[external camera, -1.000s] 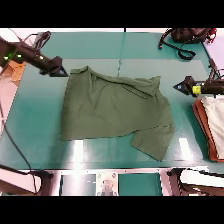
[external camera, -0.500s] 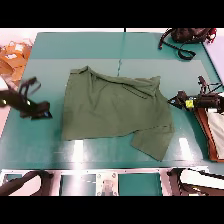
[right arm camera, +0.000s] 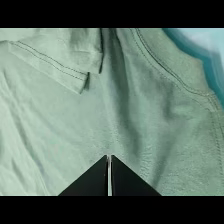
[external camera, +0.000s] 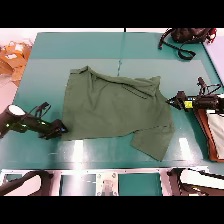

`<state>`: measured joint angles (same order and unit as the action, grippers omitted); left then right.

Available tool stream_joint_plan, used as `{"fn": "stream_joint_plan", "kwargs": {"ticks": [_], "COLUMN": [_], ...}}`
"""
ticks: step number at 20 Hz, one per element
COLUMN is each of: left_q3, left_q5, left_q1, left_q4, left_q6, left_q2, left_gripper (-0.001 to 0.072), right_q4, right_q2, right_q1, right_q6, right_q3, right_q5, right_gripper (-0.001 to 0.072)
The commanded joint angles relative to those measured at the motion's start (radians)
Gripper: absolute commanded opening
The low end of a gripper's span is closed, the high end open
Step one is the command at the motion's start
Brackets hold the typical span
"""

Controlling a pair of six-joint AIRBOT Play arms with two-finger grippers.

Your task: Fold the shirts.

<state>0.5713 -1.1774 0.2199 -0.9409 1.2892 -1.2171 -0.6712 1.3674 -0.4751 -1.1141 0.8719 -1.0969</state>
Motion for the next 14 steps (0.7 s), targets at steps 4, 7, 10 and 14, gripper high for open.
{"fn": "stream_joint_plan", "kwargs": {"ticks": [4,7,10,14], "left_q3": [0.034,0.143,0.169,0.169], "left_q5": [0.018,-0.002,0.016,0.042], "left_q1": [0.001,0.002,0.001,0.001], "left_q4": [0.068,-0.109,-0.167,-0.156], "left_q6": [-0.145,-0.097,-0.097,-0.121], "left_q2": [-0.069,-0.069,-0.069,-0.069], "left_gripper": [0.0023,0.0023,0.0023,0.0023], "right_q4": [0.009,0.002,-0.141,-0.37], "right_q2": [-0.001,-0.029,-0.089,-0.135], "right_q1": [-0.002,-0.028,-0.084,-0.126], "right_q6": [-0.001,-0.008,-0.093,-0.241], "right_q3": [-0.001,-0.001,-0.001,-0.043], "right_q5": [-0.035,-0.061,-0.078,-0.154], "right_gripper": [0.0039,0.0029,0.0014,0.0252]}}
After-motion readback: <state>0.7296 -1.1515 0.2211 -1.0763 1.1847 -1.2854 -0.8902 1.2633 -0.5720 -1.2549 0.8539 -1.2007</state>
